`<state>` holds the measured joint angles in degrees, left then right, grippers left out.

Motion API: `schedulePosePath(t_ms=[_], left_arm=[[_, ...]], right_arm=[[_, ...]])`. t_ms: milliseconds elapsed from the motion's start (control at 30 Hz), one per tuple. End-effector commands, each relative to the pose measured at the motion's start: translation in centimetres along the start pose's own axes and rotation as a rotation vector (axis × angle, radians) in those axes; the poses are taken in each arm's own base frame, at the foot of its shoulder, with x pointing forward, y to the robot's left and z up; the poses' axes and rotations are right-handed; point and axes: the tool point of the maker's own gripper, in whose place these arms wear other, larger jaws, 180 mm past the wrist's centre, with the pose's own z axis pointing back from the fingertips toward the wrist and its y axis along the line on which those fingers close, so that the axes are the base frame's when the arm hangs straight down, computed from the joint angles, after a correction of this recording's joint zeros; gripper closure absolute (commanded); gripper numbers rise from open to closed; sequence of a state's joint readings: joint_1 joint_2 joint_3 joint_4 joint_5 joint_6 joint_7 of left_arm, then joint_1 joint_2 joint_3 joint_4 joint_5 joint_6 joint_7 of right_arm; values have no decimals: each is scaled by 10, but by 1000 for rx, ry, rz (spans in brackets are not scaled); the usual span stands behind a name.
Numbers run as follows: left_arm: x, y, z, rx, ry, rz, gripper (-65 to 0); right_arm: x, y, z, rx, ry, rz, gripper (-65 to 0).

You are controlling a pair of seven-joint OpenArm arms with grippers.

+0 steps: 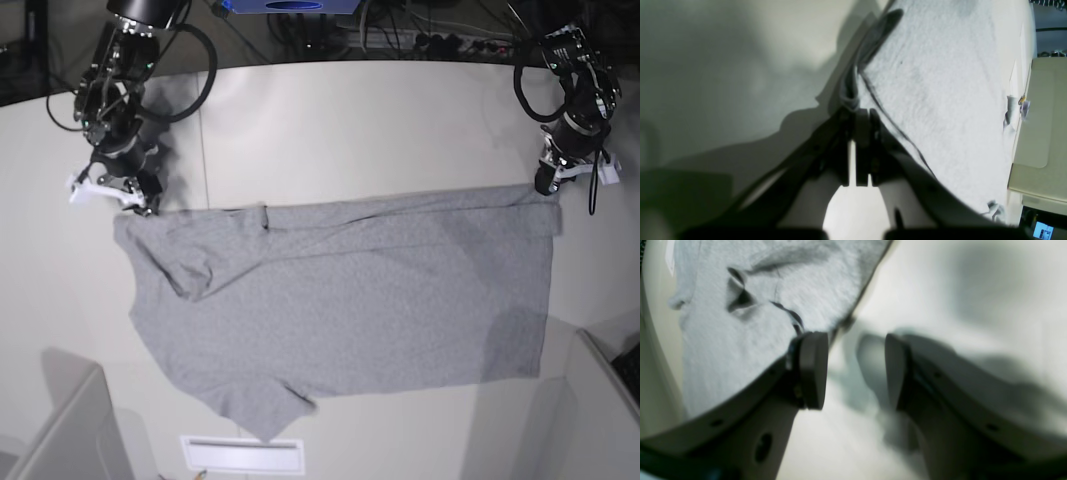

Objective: Fold the T-shirt properly
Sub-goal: 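Lift the folded edge with both grippers and pull it back toward the robot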

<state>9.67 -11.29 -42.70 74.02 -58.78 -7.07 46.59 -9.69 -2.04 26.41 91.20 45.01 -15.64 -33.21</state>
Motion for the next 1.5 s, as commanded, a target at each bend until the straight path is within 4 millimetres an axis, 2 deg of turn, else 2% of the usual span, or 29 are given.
schedulePosePath(t_ms=[0, 233, 400, 433, 467, 533, 600, 667, 767, 1000, 1167, 1300, 1367, 1467], left_arm=[[0, 5, 2, 30, 17, -14, 0], [-1, 8, 3, 36, 22, -14, 0], [-1, 7, 4, 34, 21, -19, 0], [-1, 8, 5, 35, 21, -19, 0], [-1, 8, 5, 35, 21, -19, 0], [-1, 7, 5, 35, 21, -20, 0], [-1, 6, 4, 32, 20, -21, 0], [3, -1, 6, 20, 9, -38, 0], [17, -24, 13, -22, -32, -92, 0], [51, -74, 29, -91, -131, -170, 0], [77, -123, 38, -180, -219, -204, 0], [85, -164, 28, -260, -186, -214, 0], [91, -173, 21, -279, -174, -196, 0], [110, -182, 15, -293, -189, -175, 0]], right_arm=[[14, 8, -4, 18, -31, 6, -264], [28, -3, -29, -22, -29, -100, -272], [36, -2, -31, -21, -35, -89, -254], [36, -2, -31, -21, -35, -89, -219], [36, -2, -31, -21, -35, -89, -158], [35, -4, -31, -27, -32, -89, 0], [36, -5, -32, -29, -31, -89, 0], [46, -1, -30, -20, -43, -74, 0], [56, 11, -23, 8, -40, -48, 0], [73, 69, -4, 132, -9, -14, 0], [87, 102, 2, 172, 4, -61, 0], [109, 128, 5, 210, -30, -94, 0], [122, 140, 6, 225, -42, -106, 0], [135, 148, -4, 221, -30, -125, 0]])
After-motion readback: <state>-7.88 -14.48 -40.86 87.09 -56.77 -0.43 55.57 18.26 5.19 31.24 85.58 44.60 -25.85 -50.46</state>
